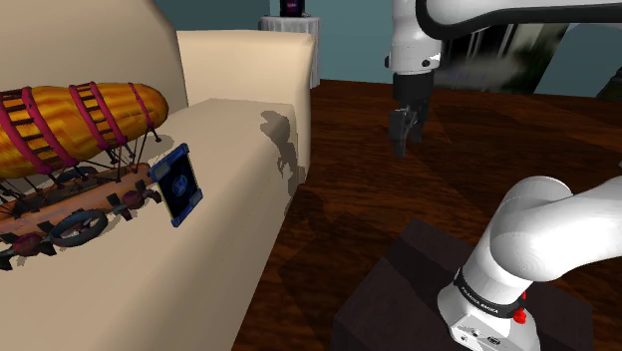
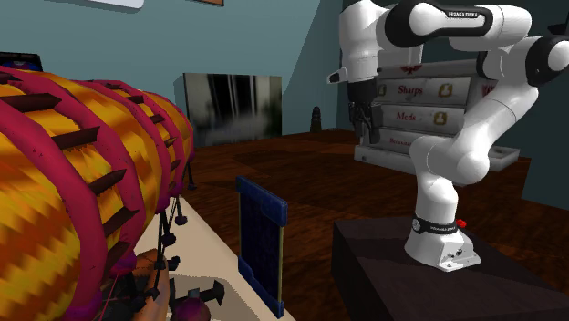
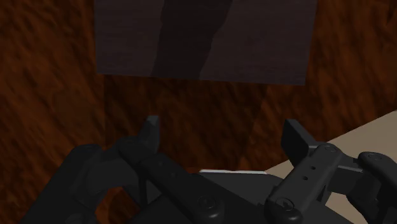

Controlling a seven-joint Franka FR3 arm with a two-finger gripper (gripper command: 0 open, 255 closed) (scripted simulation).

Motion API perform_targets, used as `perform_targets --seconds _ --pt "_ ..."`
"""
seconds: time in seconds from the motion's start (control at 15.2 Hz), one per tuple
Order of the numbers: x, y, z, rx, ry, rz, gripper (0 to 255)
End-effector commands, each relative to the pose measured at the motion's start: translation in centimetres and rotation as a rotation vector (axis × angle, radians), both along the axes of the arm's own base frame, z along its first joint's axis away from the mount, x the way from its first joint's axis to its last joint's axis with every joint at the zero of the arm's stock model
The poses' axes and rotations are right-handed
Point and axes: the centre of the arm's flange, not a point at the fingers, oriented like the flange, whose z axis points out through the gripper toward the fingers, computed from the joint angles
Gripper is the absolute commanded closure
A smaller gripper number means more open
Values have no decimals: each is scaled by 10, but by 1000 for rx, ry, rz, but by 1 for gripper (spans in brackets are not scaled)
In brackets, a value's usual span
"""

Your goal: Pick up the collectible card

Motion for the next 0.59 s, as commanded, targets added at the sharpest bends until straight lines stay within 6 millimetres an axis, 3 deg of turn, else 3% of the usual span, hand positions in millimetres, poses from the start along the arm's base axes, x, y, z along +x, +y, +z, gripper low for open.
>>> perform_targets --seconds 0.0,0.53 --pt "0 0 0 0 0 0 0" --pt "15 95 3 1 -128 -227 0"
